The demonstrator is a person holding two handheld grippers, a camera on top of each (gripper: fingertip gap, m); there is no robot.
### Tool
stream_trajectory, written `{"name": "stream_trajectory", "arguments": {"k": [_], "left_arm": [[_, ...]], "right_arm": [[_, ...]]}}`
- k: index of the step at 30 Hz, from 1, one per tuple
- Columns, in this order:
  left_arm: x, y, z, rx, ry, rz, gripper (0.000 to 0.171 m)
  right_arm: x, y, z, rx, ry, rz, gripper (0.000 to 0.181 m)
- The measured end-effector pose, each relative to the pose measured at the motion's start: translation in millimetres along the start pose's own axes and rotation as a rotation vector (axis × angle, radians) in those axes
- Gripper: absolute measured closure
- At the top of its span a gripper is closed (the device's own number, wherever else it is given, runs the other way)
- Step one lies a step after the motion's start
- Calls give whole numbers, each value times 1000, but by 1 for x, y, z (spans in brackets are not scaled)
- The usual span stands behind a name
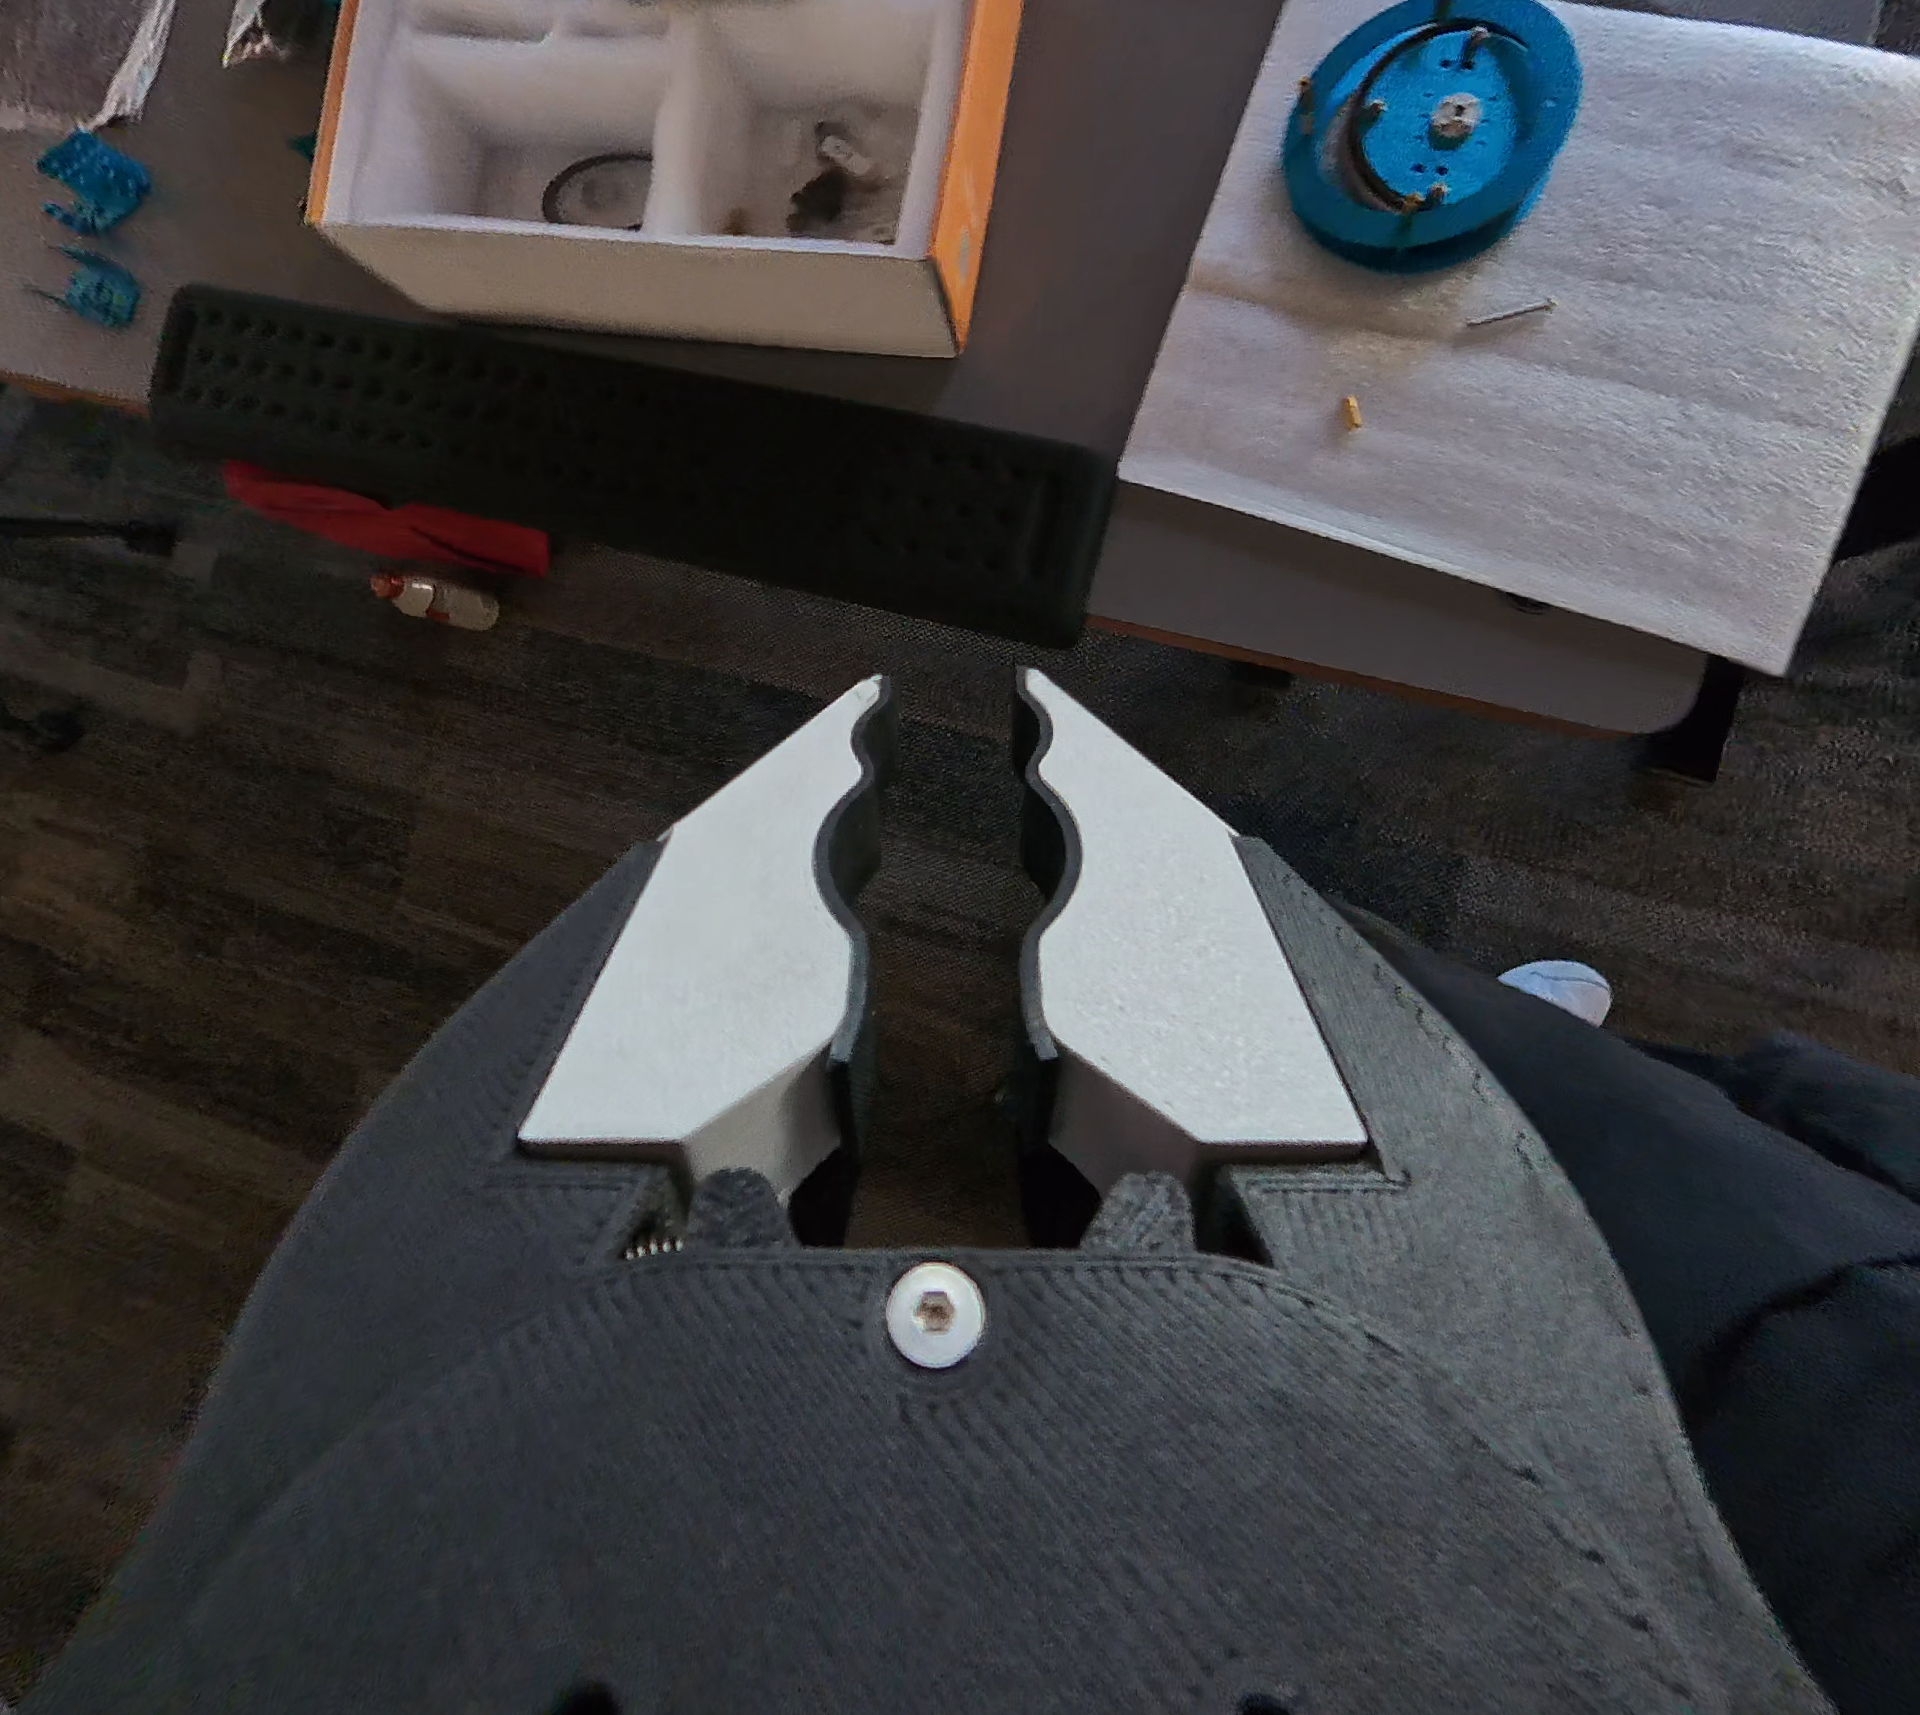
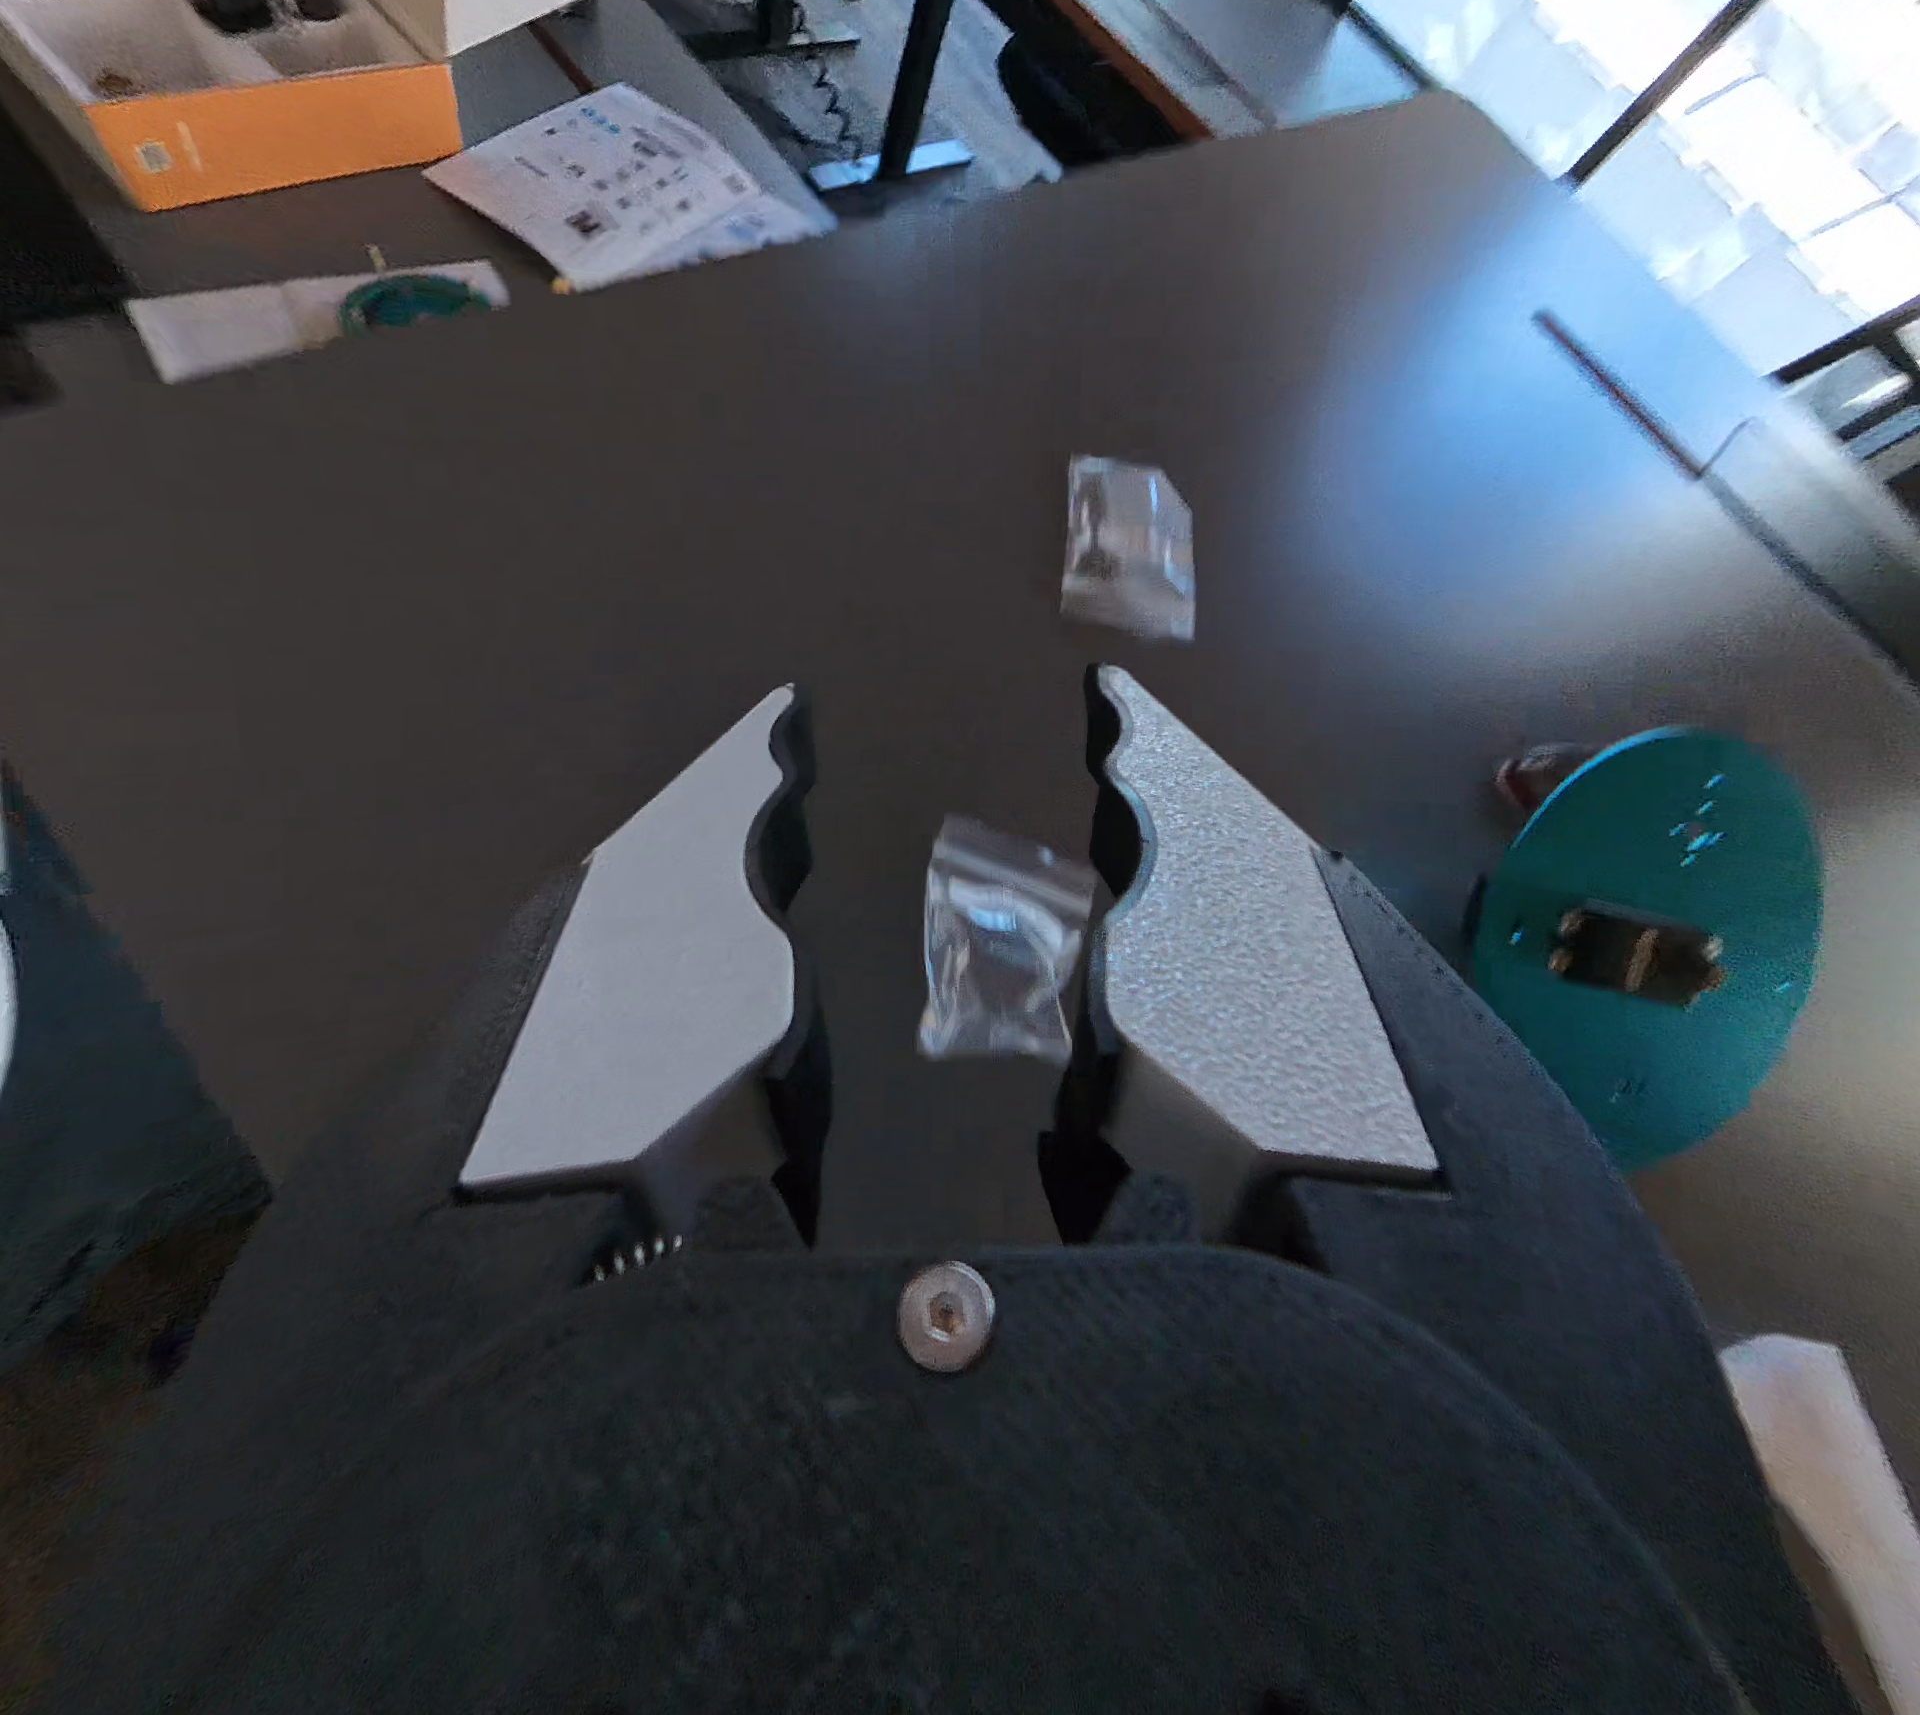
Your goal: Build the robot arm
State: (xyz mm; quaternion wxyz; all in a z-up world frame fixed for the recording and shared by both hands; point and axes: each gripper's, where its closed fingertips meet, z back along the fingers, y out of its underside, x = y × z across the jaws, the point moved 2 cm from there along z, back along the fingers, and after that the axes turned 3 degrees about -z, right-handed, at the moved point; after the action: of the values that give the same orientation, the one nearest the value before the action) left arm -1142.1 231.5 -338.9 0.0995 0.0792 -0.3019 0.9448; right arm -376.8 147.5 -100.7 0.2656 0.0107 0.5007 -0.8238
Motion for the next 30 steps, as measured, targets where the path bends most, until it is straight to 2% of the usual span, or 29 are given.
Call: {"name": "stream_trajectory", "arguments": {"k": [4, 8, 11, 14, 17, 19, 23, 27, 30], "left_arm": [[51, 7, -27, -29, 24, 58, 152], [113, -8, -73, -97, 73, 12, 152], [157, -30, -121, -150, 141, -122, 153], [189, -46, -169, -160, 224, -283, 160], [202, -62, -198, -150, 338, -367, 161], [205, -74, -213, -175, 391, -412, 163], [205, -93, -248, -224, 451, -438, 164], [188, -104, -280, -266, 537, -371, 164], [174, -105, -299, -281, 589, -334, 164]], "right_arm": [[27, -73, -16, -140, 119, 49, 125], [88, -159, -52, -338, 190, 25, 131], [158, -207, -109, -431, 156, -23, 147], [221, -232, -186, -462, 152, -65, 153], [279, -239, -267, -448, 56, -207, 159], [320, -232, -319, -376, -55, -268, 161], [388, -203, -412, -247, -186, -239, 162], [446, -173, -486, -154, -355, -233, 161], [478, -158, -521, -113, -447, -256, 161]]}}
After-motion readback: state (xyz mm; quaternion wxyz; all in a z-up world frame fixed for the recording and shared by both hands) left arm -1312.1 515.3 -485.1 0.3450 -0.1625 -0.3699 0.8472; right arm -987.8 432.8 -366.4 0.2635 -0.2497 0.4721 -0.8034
